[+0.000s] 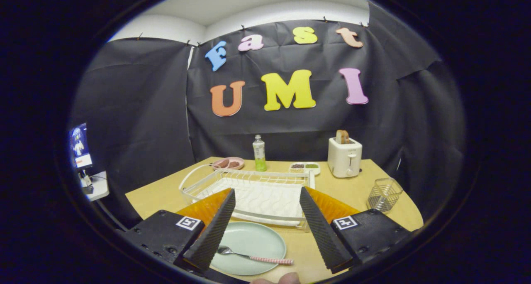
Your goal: Take the plate from the dish rack, then take the spoon from the basket and place it into the plate.
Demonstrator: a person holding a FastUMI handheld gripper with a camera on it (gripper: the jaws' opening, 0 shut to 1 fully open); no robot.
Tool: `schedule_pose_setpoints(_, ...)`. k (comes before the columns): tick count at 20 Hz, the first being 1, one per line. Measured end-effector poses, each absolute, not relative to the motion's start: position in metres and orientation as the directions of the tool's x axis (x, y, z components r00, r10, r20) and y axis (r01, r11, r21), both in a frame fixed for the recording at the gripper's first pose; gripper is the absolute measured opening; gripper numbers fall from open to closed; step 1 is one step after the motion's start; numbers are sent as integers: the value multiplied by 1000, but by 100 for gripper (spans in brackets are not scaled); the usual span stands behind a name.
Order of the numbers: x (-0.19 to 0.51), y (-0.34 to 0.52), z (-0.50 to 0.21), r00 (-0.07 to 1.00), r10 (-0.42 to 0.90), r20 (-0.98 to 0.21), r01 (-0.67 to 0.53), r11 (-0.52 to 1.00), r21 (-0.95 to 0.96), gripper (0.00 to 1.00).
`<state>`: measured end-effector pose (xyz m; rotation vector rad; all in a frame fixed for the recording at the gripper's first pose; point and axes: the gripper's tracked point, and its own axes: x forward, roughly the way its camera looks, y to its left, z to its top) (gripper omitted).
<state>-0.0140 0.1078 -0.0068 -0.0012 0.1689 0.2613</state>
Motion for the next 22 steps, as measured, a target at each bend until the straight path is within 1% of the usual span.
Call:
schedule_pose_setpoints(3,-25,100,-5,975,196,-100,-200,979,-27,100)
schedule_pose_setpoints(9,-40,91,-5,988,153,-22,-154,983,-104,100)
schedule_pose_setpoints(11,-41,92,-9,987,160,-29,-162,983,-90,100)
schedule_pose_setpoints(15,-38,79,-11,991,130,-28,-132,988,-77,100)
schedule_pose_setpoints(19,-32,81,-20,990,127,-55,-130,990,-54,100)
schedule_pose_setpoints(22,-27,75,-22,994,91,-63,-95,993,-68,100)
